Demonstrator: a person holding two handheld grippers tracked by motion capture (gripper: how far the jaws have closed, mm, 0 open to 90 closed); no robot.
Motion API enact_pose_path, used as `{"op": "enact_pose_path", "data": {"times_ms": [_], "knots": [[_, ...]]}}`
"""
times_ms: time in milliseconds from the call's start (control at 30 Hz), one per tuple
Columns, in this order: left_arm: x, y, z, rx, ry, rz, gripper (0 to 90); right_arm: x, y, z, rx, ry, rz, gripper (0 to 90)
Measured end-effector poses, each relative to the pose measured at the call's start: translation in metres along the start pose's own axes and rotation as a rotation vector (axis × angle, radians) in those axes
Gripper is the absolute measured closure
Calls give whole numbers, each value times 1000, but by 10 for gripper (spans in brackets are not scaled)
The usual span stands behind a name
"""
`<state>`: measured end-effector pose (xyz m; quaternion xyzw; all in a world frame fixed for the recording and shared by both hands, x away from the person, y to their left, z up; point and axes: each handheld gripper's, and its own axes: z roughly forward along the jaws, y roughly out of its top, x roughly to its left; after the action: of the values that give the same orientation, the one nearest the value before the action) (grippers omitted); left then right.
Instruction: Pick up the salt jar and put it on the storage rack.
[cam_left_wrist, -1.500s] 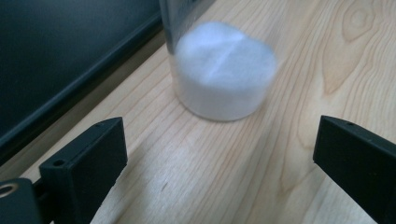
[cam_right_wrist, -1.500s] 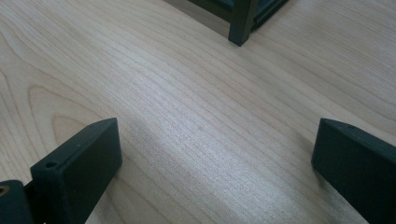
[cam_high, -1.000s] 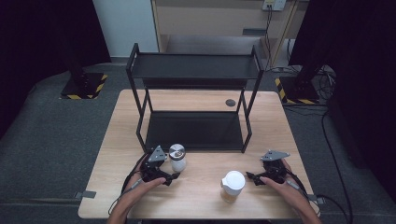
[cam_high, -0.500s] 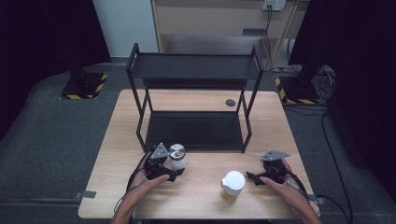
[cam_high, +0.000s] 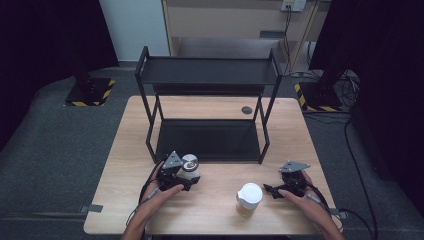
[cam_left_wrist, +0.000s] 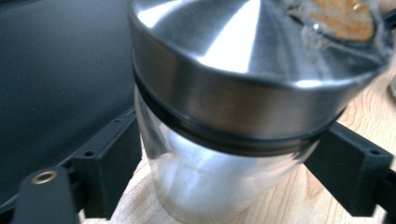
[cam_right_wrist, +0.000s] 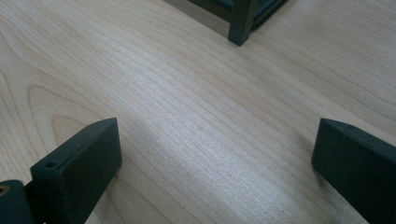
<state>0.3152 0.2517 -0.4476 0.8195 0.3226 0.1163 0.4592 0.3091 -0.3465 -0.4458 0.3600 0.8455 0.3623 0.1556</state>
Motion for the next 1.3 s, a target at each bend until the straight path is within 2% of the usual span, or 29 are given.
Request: {"op": "enact_pose_path", "data": {"times_ms": [200, 433, 800, 967, 1300], "knots": [[-1, 0, 2, 0, 1, 2, 183, 0, 0, 0, 0, 0, 0, 25], [0, -1, 3, -13, 10, -15, 241, 0, 0, 0, 0, 0, 0, 25], [-5, 4, 5, -1, 29, 18, 277, 0, 0, 0, 0, -1, 0, 25], [-2, 3, 4, -15, 4, 9, 282, 0, 0, 0, 0, -1, 2, 25], [-2, 7, -6, -34, 4, 38, 285, 0, 0, 0, 0, -1, 1, 25]]}}
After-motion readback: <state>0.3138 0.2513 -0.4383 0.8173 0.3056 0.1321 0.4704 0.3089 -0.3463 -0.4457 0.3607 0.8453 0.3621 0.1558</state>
